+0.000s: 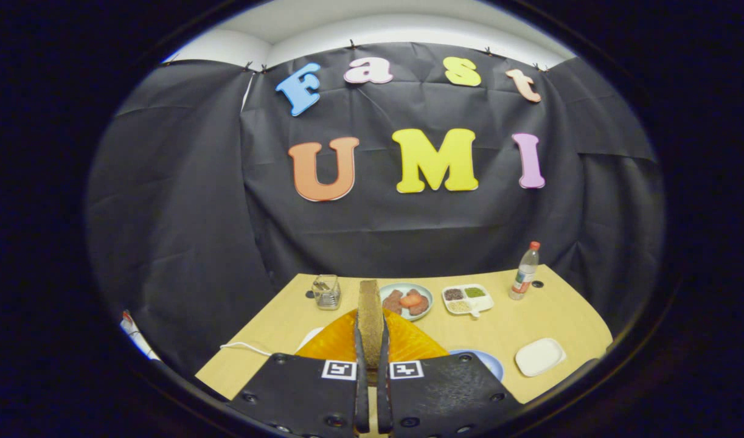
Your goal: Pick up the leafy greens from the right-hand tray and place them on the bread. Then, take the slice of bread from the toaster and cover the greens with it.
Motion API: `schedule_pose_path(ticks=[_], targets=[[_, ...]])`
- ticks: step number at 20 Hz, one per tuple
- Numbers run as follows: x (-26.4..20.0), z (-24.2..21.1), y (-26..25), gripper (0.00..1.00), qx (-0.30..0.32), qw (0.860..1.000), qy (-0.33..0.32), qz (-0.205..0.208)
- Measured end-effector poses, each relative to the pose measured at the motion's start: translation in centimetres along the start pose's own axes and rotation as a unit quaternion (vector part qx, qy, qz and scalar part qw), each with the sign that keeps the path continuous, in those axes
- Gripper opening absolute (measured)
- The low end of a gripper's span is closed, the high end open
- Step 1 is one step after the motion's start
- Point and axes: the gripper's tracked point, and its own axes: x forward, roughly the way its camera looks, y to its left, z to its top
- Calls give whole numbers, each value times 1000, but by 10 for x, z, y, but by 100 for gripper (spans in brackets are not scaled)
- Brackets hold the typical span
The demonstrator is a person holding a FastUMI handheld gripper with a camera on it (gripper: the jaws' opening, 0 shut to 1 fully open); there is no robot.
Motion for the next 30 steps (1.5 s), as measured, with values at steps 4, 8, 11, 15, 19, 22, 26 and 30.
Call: schedule_pose_path(ticks=[4,8,11,15,19,22,26,30], targets=[[11,-28,-47,5,0,999,17,-32],[32,-67,-77,5,17,998,46,-42],[51,-95,-91,5,33,996,66,-49],[76,-130,-100,5,54,993,95,-50],[89,-156,-115,5,73,990,112,-41],[94,-163,-130,5,90,989,107,-39],[95,-187,-144,5,121,983,138,-32],[93,-203,-162,5,130,980,146,-29]])
